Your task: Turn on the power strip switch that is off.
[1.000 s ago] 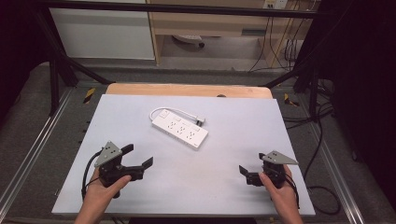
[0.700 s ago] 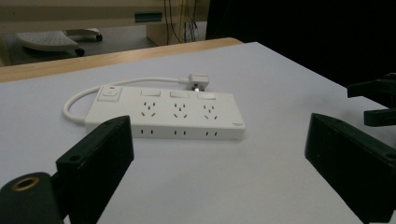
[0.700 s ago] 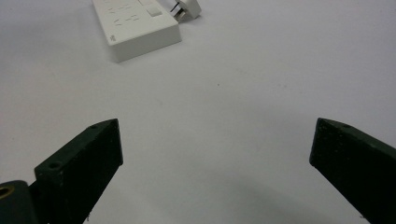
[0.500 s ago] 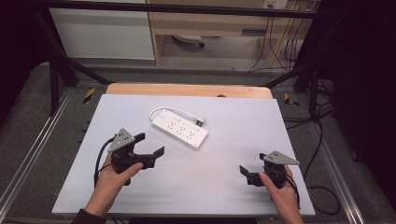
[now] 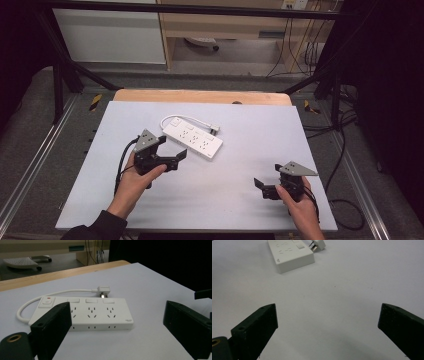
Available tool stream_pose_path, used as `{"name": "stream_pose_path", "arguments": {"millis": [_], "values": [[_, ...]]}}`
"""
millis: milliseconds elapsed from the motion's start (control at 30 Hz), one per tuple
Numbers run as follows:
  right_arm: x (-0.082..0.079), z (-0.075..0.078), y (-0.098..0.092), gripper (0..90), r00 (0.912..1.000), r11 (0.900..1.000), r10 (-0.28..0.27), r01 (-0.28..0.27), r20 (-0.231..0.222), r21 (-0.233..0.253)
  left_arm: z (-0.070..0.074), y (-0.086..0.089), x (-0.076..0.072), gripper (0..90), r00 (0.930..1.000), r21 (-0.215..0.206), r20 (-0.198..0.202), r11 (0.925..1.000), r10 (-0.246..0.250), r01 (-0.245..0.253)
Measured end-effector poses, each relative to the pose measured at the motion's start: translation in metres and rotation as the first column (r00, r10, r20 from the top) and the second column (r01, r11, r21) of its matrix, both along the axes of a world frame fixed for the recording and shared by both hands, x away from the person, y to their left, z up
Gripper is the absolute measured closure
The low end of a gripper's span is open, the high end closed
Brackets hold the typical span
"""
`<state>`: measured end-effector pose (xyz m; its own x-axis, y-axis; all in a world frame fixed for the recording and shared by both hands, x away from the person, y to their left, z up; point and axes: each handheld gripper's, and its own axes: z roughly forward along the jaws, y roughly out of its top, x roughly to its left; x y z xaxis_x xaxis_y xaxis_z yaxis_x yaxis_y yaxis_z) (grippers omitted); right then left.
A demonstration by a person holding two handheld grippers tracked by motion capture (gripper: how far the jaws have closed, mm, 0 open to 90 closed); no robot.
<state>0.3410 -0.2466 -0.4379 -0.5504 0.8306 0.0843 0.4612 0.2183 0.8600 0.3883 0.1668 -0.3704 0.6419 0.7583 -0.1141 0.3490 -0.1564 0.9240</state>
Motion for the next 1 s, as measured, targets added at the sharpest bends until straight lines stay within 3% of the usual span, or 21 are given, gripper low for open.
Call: {"name": "stream_pose_path", "arguments": {"millis": [233,500,567,700,1000], "values": [[0.000,0.000,0.001,3.0,1.0000,1.000,0.001,-0.001,-0.005,-0.002,0.000,-0.010,0.010,7.9,0.9999,0.022,-0.012,0.9997,-0.010,0.010],[0.000,0.000,0.001,2.7,1.0000,1.000,0.007,-0.006,-0.006,0.005,-0.001,-0.015,0.019,7.9,0.9998,-0.011,-0.015,0.9999,-0.011,0.011],[0.000,0.000,0.000,2.7,0.9999,1.000,0.002,-0.001,-0.010,0.016,-0.002,-0.017,0.022,7.2,0.9993,-0.027,-0.034,0.9995,-0.017,0.017],[-0.001,0.000,0.000,2.8,1.0000,1.000,0.000,0.000,-0.004,0.016,0.000,-0.019,0.027,7.4,0.9998,-0.008,-0.020,1.0000,-0.002,0.002],[-0.001,-0.001,0.001,2.6,1.0000,1.000,-0.001,0.001,-0.008,0.013,0.005,-0.027,0.042,8.7,0.9998,-0.014,-0.012,0.9998,0.015,-0.015]]}}
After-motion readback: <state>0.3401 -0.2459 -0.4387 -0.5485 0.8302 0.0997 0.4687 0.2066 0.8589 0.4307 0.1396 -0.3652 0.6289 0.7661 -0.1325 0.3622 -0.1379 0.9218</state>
